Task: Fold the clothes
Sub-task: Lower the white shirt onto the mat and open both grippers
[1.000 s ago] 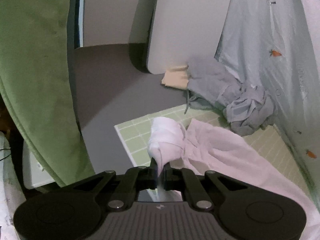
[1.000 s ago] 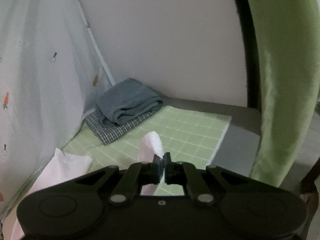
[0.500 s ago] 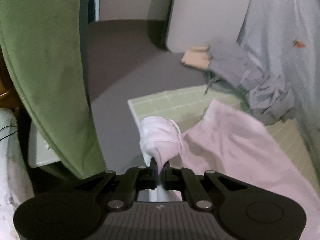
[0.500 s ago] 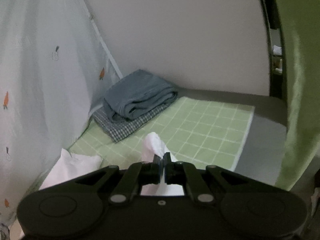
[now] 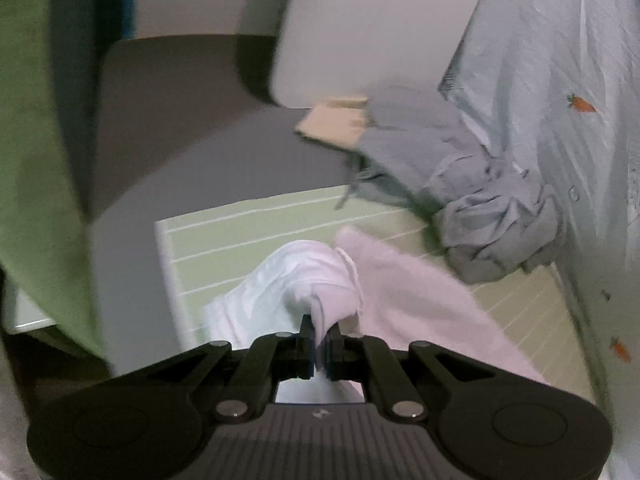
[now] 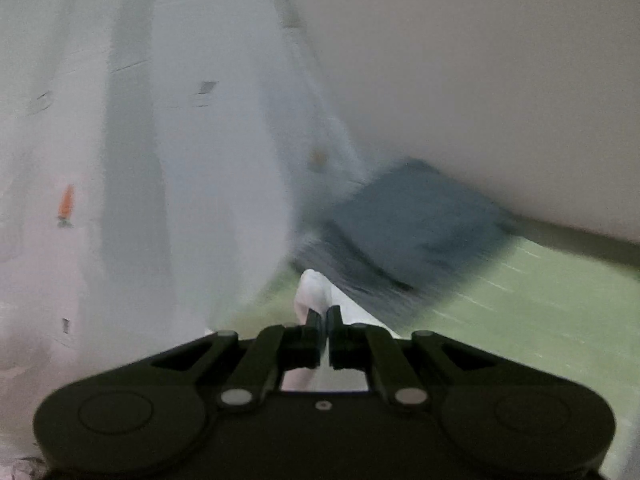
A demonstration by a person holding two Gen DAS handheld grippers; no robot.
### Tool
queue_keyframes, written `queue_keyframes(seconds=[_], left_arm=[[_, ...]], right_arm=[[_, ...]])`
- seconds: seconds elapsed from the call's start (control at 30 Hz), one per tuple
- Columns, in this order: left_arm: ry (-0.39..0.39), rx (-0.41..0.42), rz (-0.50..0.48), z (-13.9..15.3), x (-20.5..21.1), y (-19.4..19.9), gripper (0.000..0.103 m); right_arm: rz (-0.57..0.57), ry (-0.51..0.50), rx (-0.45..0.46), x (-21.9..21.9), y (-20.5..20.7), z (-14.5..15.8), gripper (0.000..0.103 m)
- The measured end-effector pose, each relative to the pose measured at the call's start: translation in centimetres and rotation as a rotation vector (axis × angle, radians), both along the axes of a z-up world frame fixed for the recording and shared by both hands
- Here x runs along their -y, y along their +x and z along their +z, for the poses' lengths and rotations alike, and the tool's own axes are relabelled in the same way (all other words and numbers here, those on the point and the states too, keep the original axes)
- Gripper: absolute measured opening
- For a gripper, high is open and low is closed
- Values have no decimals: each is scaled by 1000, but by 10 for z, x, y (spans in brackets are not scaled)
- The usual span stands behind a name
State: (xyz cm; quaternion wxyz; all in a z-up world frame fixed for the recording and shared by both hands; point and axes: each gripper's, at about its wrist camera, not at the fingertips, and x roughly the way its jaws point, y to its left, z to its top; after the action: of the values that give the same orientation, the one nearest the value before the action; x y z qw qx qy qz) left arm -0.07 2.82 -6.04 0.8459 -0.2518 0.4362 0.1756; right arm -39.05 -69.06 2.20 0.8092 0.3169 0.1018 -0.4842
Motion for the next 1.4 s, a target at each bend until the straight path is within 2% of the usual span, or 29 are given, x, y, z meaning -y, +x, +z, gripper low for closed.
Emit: queue_keyframes(seconds=[0.07, 0.13, 0.17, 0.2, 0.23, 0.27, 0.33, 0.37, 0.4, 0.43, 0.47, 0.57, 0.67, 0.77, 0.87, 1.07, 1.2, 1.23, 1.27, 1.3, 1.33, 1.37, 1.4], left_arm=[[-12, 26, -4, -4, 13, 30, 6], [-2, 47, -12, -11, 27, 66, 6], [5, 54, -14, -15, 35, 85, 9], [12, 61, -16, -19, 43, 104, 15], [19, 58, -15, -24, 50, 121, 19], [26, 35, -6, -28, 55, 133, 28], [44, 4, 2, -36, 65, 151, 41], [60, 25, -21, -35, 69, 148, 57], [76, 45, -44, -34, 73, 144, 79], [95, 54, -65, -34, 76, 140, 87], [121, 42, -83, -35, 79, 133, 91], [190, 4, -135, -41, 88, 114, 91], [161, -45, -158, -51, 94, 99, 91], [127, -71, -193, -54, 111, 89, 91], [111, -65, -250, -51, 135, 81, 91], [102, -31, -369, -41, 187, 59, 91], [120, -52, -444, -44, 212, 35, 91], [136, -57, -462, -44, 216, 28, 91], [159, -60, -478, -44, 219, 23, 91], [181, -61, -488, -43, 220, 19, 91], [203, -64, -495, -42, 220, 15, 91], [226, -67, -495, -41, 219, 12, 91], [241, -71, -490, -41, 216, 9, 91]], right_arm=[[52, -25, 8, 23, 58, 4, 3], [92, -3, 32, 51, 122, 1, 4], [111, 11, 42, 63, 152, -2, 4], [136, 28, 43, 76, 186, -7, 5], [163, 46, 29, 89, 221, -15, 16], [180, 63, -2, 98, 247, -23, 42], [184, 70, -78, 107, 286, -38, 68], [190, 63, -109, 106, 292, -46, 73], [190, 59, -137, 101, 292, -54, 78], [183, 61, -158, 95, 285, -61, 89], [175, 65, -181, 88, 276, -70, 97], [129, 87, -276, 63, 229, -101, 99], [37, 152, -319, 43, 171, -135, 102], [-22, 270, -266, 35, 132, -163, 102], [-13, 315, -183, 31, 121, -179, 102], [33, 263, -135, 23, 148, -189, 103], [38, 263, -109, 27, 154, -190, 102], [37, 266, -101, 28, 155, -191, 96], [37, 269, -94, 29, 155, -191, 70], [36, 273, -86, 30, 156, -191, 50], [36, 276, -78, 31, 156, -191, 18], [36, 279, -71, 32, 157, -192, 11], [35, 282, -63, 33, 157, -192, 9]])
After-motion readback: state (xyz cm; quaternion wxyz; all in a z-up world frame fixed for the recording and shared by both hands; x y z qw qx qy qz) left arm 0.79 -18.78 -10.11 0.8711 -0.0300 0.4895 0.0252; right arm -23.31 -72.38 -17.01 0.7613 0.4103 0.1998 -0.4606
